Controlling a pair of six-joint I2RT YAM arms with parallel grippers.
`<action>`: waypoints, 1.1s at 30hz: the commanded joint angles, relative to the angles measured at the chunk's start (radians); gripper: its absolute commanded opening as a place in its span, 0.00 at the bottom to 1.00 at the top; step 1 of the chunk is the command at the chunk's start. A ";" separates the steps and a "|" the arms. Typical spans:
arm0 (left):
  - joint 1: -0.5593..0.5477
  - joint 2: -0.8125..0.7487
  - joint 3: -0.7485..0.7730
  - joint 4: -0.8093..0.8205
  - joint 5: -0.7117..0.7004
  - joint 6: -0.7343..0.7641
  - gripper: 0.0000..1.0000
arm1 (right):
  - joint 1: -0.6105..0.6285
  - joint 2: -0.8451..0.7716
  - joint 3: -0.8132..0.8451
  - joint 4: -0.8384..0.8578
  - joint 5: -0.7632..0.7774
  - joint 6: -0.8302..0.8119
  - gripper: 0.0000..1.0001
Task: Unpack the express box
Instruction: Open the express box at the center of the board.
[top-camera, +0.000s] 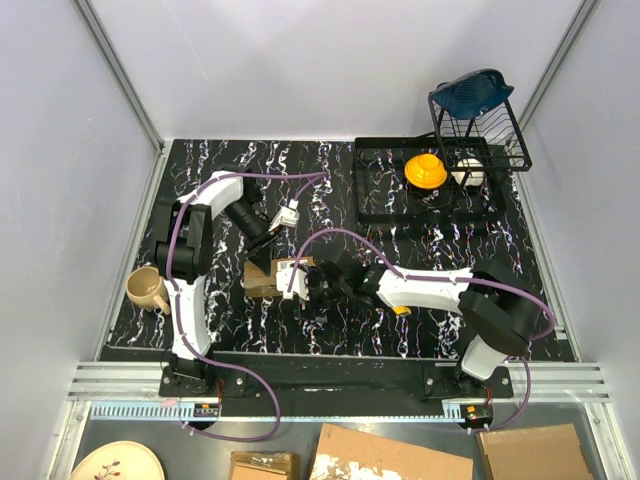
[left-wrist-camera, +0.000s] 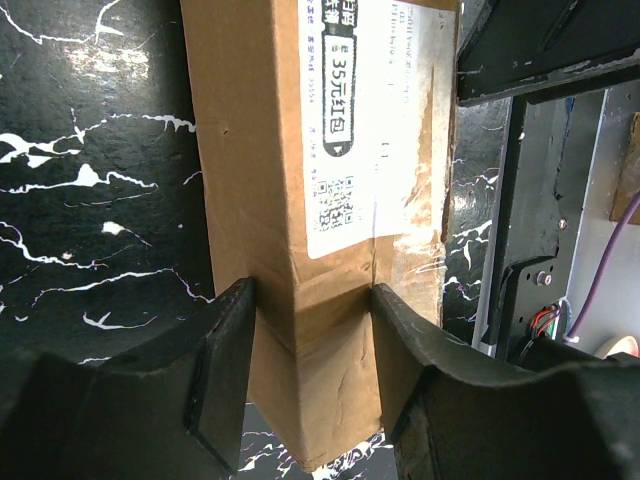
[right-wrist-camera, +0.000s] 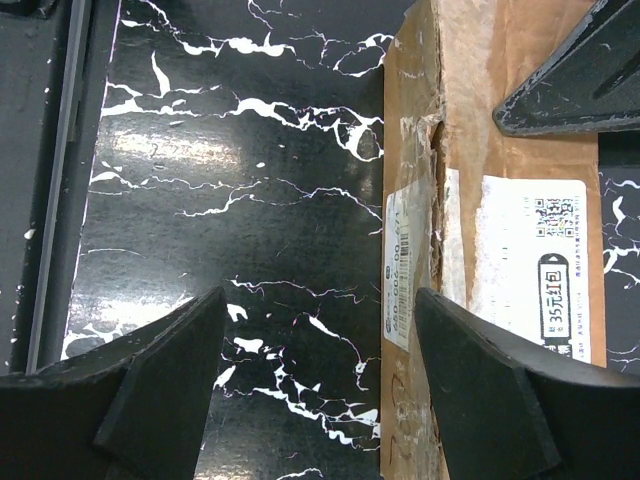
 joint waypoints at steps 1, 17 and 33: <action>-0.006 0.056 -0.047 -0.036 -0.152 0.083 0.46 | 0.006 0.009 0.000 0.080 0.055 -0.030 0.81; -0.006 0.054 -0.060 -0.029 -0.146 0.082 0.45 | 0.006 -0.037 -0.003 0.107 0.084 -0.045 0.80; -0.005 0.043 -0.072 -0.023 -0.141 0.083 0.45 | 0.009 -0.042 0.017 0.100 0.100 -0.053 0.81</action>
